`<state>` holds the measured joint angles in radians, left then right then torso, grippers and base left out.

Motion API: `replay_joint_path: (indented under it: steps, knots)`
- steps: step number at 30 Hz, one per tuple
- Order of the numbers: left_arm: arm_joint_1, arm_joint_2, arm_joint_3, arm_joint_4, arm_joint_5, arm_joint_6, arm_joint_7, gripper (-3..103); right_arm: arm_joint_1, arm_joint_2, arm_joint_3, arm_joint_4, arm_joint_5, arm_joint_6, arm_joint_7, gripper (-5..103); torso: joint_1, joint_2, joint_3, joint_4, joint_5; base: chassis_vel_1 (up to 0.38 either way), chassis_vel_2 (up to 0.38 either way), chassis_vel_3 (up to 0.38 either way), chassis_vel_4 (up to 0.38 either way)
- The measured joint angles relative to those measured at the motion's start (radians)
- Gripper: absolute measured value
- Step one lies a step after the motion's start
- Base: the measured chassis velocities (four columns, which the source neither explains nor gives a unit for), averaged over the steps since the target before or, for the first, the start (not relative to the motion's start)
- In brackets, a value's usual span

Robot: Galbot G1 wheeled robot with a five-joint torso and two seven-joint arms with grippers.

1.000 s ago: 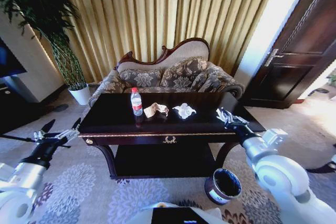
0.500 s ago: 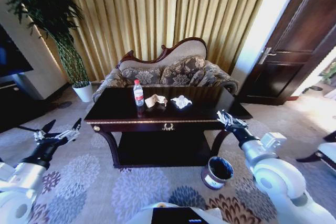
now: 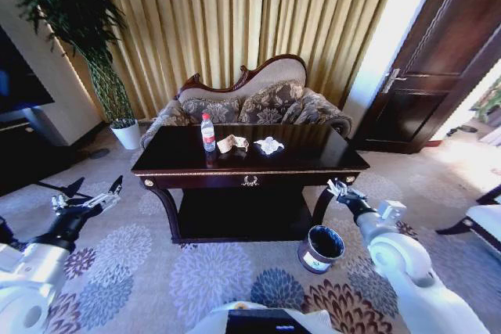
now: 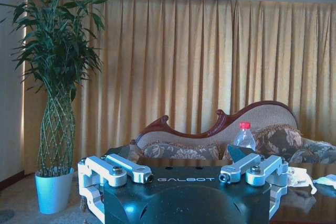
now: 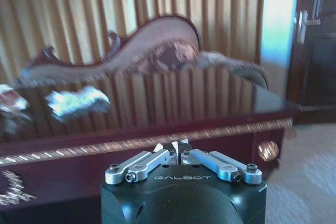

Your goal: Move to the front of the table and place the trash on the table into the trash bin.

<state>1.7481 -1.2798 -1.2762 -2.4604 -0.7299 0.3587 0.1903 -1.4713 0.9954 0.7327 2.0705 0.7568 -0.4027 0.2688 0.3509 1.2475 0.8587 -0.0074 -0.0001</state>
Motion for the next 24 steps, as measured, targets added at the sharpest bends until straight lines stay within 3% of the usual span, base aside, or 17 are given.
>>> replay_joint_path:
  steps: [14,17,19,23,24]
  knots:
    - [0.021,0.002,0.004,-0.024,0.009,0.0,-0.001,100,0.225,-0.021,-0.173,-0.502,-0.1,0.03,-0.016,0,-0.001,0.001,0.0,0.0002,-0.0002,0.0,0.0,0.0,0.0]
    - [0.024,0.002,0.005,-0.035,0.016,0.0,-0.001,100,0.307,0.003,-0.25,-0.669,-0.141,0.06,-0.016,0,-0.001,0.001,0.0,-0.0003,0.0002,0.0,0.0,0.0,0.0]
    - [0.025,0.002,0.004,-0.036,0.016,0.0,-0.001,100,0.317,0.006,-0.257,-0.687,-0.146,0.062,-0.016,0,-0.001,0.001,0.0,-0.0003,0.0001,0.0,0.0,0.0,0.0]
    - [0.028,0.0,0.004,-0.04,0.021,0.0,-0.002,100,0.435,0.043,-0.318,-0.874,-0.224,0.107,-0.021,0,-0.001,0.001,0.0,0.0002,0.0003,0.0,0.0,0.0,0.0]
    - [0.027,-0.003,0.011,-0.04,0.029,0.001,-0.003,100,0.488,0.059,-0.338,-0.969,-0.281,0.137,-0.031,0,-0.001,0.001,0.0,0.0008,-0.0004,0.0,0.0,0.0,0.0]
